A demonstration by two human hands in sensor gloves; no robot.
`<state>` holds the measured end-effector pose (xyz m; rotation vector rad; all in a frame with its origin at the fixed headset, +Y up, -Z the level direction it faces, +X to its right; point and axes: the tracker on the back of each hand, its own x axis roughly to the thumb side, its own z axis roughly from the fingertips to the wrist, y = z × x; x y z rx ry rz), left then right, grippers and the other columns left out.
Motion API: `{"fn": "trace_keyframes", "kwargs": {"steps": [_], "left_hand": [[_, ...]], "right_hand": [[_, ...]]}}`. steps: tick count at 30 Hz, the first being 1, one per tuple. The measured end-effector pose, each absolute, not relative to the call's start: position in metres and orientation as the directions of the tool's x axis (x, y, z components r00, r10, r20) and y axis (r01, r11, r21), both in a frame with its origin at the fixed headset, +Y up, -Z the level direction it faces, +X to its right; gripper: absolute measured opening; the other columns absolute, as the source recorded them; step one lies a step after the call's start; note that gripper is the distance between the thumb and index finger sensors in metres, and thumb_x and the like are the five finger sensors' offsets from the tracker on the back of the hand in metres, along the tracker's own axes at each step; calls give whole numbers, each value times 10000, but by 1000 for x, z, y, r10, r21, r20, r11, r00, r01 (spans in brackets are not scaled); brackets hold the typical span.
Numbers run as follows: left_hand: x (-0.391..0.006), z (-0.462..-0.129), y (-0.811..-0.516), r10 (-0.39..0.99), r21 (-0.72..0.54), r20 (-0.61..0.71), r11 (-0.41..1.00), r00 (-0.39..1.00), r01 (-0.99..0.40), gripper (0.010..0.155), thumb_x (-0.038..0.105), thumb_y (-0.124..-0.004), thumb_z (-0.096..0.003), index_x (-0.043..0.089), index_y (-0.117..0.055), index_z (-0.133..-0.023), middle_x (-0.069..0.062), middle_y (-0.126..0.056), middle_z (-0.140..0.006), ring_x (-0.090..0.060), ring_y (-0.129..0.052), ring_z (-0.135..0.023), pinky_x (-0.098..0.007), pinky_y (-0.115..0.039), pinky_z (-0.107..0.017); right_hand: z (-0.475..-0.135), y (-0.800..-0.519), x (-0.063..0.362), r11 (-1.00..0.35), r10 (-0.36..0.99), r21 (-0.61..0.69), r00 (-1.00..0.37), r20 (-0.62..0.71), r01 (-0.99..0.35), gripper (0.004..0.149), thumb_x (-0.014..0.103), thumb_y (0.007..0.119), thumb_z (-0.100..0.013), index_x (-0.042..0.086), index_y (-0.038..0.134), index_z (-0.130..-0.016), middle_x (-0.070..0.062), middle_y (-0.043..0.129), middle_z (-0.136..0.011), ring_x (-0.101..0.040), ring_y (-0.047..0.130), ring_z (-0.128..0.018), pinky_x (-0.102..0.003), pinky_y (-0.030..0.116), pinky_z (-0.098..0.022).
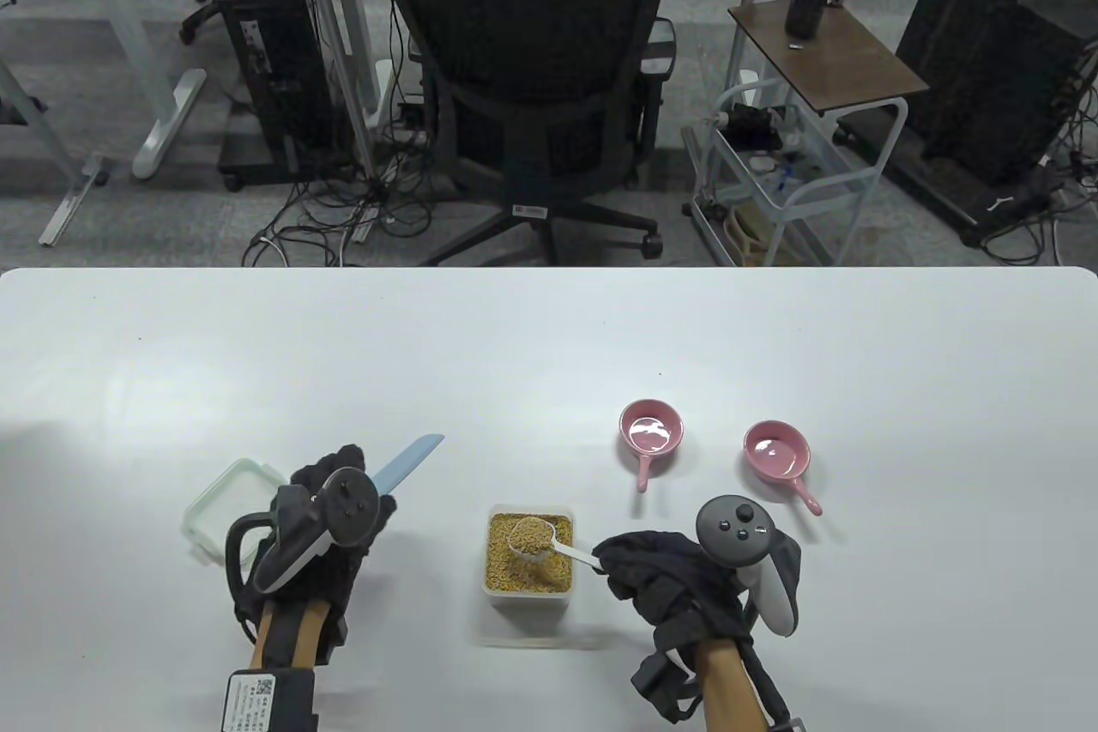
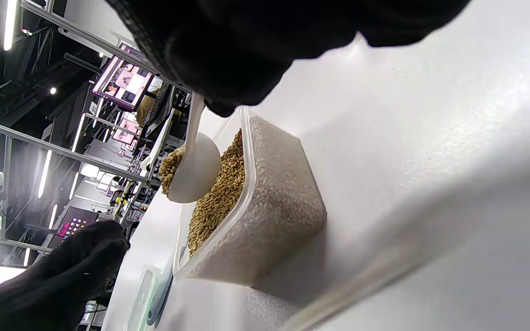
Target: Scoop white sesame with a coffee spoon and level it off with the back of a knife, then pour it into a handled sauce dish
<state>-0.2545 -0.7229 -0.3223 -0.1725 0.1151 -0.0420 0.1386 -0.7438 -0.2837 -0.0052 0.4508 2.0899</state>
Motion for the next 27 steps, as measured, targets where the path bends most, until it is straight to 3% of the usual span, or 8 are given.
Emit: {"fn": "trace_keyframes", "kwargs": {"steps": [4, 9, 15, 21, 25, 27], "left_hand": [[-257, -336, -740, -245, -305, -130, 932, 961, 197, 645, 525, -716, -579, 235, -558, -1132, -44, -750, -1100, -351, -790, -989, -552, -647, -749], [-249, -345, -764, -378, -397, -73, 860, 923, 321, 631, 525, -719, -572, 249, -586, -1124, -35, -772, -1090, -338, -804, -984, -543, -649, -750], [-244, -348, -765, -374, -377, -79, 869, 924, 319, 574, 485, -754, -556, 206, -652, -1047, -39, -829, -983, -330, -860, -876, -542, -677, -716], [-243, -344, -764, -353, -356, -62, 882, 934, 309, 493, 512, -766, -531, 252, -725, -949, 4, -886, -865, -266, -922, -765, -508, -734, -664], [-236, -337, -761, -416, -271, -21, 878, 909, 395, 483, 499, -744, -548, 250, -705, -959, 6, -875, -868, -256, -921, -764, -510, -735, -671], [-232, -331, -754, -377, -209, -19, 907, 926, 366, 478, 495, -736, -552, 250, -695, -961, 10, -873, -867, -251, -924, -759, -506, -740, -670]], "right_hand": [[-283, -741, 140, -471, 826, 309, -536, -176, -826, 363, 285, 815, -566, 73, 958, -825, -71, 1013, -502, -126, 905, -196, -418, 823, -279], [-283, -741, 143, -460, 832, 308, -525, -177, -833, 362, 285, 815, -567, 76, 957, -827, -71, 1012, -504, -126, 905, -197, -418, 823, -280], [-283, -741, 144, -462, 830, 310, -528, -179, -831, 363, 288, 815, -568, 81, 955, -832, -68, 1012, -505, -125, 904, -198, -416, 823, -281], [-283, -741, 145, -462, 833, 312, -527, -170, -830, 364, 290, 814, -570, 85, 953, -837, -66, 1010, -509, -124, 905, -200, -416, 822, -283], [-283, -740, 147, -459, 835, 309, -524, -169, -833, 365, 289, 813, -571, 84, 953, -838, -68, 1010, -507, -125, 904, -200, -416, 822, -283], [-283, -740, 149, -461, 835, 304, -523, -170, -834, 364, 289, 814, -570, 85, 952, -838, -67, 1010, -507, -125, 904, -200, -417, 822, -282]]}}
